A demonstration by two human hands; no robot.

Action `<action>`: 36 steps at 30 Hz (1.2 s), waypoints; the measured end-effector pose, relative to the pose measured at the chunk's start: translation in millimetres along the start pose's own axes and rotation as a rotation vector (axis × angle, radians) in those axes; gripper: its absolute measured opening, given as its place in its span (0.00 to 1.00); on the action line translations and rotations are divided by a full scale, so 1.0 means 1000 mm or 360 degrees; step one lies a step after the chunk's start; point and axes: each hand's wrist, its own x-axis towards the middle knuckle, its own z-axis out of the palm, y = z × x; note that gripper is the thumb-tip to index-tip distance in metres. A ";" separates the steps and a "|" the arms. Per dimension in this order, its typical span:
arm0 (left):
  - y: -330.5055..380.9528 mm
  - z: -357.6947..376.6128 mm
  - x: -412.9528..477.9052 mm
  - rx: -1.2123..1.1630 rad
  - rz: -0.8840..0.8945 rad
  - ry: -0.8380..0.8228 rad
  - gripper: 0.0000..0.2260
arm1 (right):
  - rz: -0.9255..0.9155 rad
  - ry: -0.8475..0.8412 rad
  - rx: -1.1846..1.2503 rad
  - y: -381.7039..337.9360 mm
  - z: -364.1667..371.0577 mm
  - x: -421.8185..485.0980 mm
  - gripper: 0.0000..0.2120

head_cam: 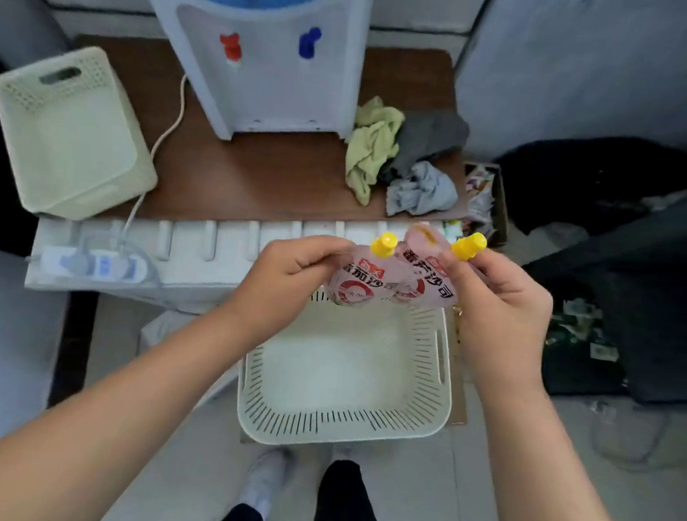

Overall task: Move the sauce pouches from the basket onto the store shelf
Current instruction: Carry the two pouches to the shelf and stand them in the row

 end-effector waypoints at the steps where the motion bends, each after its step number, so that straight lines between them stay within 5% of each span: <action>1: 0.029 -0.009 0.000 -0.0071 0.0075 -0.0012 0.14 | -0.0042 0.0081 0.0039 -0.028 -0.004 -0.009 0.06; 8: 0.216 -0.036 -0.037 -0.0459 0.0427 -0.0348 0.12 | -0.0385 0.0471 0.0023 -0.193 -0.053 -0.105 0.05; 16: 0.358 0.028 -0.124 -0.0476 0.0886 -0.0975 0.17 | -0.0609 0.1075 0.0115 -0.280 -0.160 -0.256 0.04; 23: 0.416 0.160 -0.252 -0.0446 0.1061 -0.1690 0.18 | -0.0656 0.1825 0.0086 -0.275 -0.253 -0.440 0.06; 33: 0.430 0.355 -0.557 -0.0297 0.1144 -0.2665 0.13 | -0.0205 0.2737 -0.0171 -0.229 -0.330 -0.766 0.10; 36: 0.427 0.398 -0.656 -0.0341 0.1155 -0.2905 0.14 | -0.0109 0.2970 -0.0218 -0.215 -0.349 -0.859 0.04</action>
